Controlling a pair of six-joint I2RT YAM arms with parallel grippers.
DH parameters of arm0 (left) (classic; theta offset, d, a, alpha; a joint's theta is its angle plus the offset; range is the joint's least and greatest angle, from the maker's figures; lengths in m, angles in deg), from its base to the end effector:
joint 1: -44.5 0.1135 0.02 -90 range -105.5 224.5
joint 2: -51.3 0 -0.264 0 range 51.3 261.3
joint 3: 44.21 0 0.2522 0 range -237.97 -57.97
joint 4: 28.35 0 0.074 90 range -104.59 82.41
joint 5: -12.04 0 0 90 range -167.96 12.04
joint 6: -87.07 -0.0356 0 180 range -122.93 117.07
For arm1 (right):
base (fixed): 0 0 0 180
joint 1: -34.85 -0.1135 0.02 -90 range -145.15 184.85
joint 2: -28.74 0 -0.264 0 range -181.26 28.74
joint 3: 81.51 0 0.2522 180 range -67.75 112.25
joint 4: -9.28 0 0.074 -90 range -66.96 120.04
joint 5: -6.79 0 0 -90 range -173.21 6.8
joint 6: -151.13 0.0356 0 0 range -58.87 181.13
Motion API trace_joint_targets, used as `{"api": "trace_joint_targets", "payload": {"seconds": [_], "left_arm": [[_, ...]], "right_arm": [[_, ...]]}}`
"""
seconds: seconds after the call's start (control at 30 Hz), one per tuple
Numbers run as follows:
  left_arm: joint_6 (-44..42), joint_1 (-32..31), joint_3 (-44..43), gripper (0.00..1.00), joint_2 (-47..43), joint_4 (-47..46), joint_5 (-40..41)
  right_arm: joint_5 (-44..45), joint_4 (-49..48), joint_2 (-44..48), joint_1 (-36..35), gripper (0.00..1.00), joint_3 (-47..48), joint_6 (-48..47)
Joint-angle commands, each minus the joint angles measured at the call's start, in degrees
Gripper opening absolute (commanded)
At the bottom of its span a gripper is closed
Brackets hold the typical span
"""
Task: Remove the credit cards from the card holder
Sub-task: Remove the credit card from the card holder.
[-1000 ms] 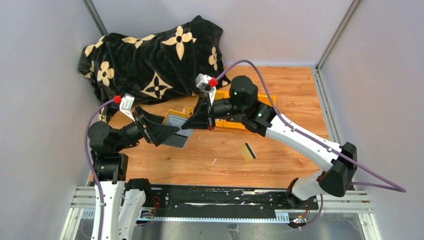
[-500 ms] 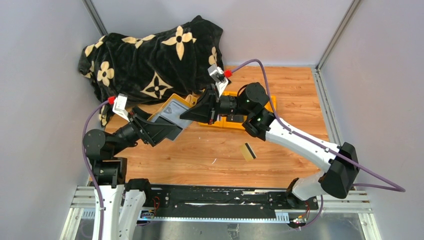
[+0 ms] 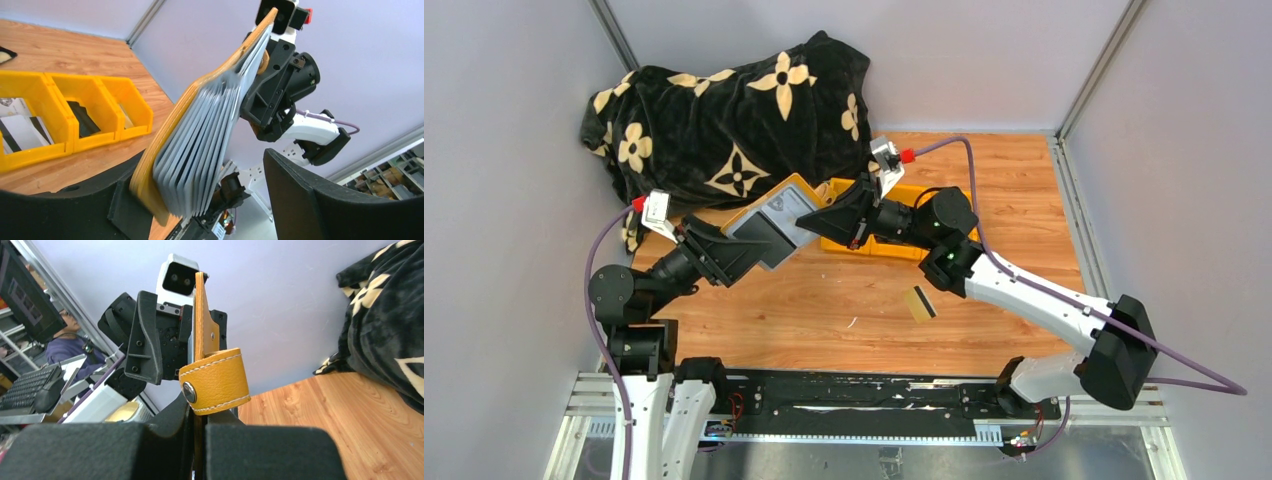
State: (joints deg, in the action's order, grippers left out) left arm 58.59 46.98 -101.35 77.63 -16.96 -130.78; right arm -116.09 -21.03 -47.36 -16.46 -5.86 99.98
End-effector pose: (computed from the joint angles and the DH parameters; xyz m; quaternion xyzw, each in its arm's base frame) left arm 0.0912 -0.0244 0.3915 0.0337 0.6312 -0.5838 0.5095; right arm 0.1717 0.2454 0.4195 -0.2956 0.4512 0.6879 0.4857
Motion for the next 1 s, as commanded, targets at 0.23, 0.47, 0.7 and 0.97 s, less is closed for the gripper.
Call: {"api": "trace_joint_targets", "payload": {"seconds": [0.23,0.47,0.7,0.97], "left_arm": [[2.14,-0.28,1.28,0.64,-0.43,2.85,5.81],[3.96,-0.28,0.76,0.62,0.04,-1.36,1.71],[3.18,-0.29,1.45,0.33,0.47,-2.01,4.33],[-5.33,-0.28,-0.83,0.15,0.6,1.96,6.62]], "right_arm": [[8.64,-16.7,0.73,-0.37,0.0,-4.2,7.28],[17.01,-18.66,0.2,-4.05,0.0,-7.03,4.59],[23.57,-22.44,-0.83,-8.49,0.0,-9.54,2.02],[25.04,-20.05,0.36,-7.64,0.35,-12.15,3.51]]}}
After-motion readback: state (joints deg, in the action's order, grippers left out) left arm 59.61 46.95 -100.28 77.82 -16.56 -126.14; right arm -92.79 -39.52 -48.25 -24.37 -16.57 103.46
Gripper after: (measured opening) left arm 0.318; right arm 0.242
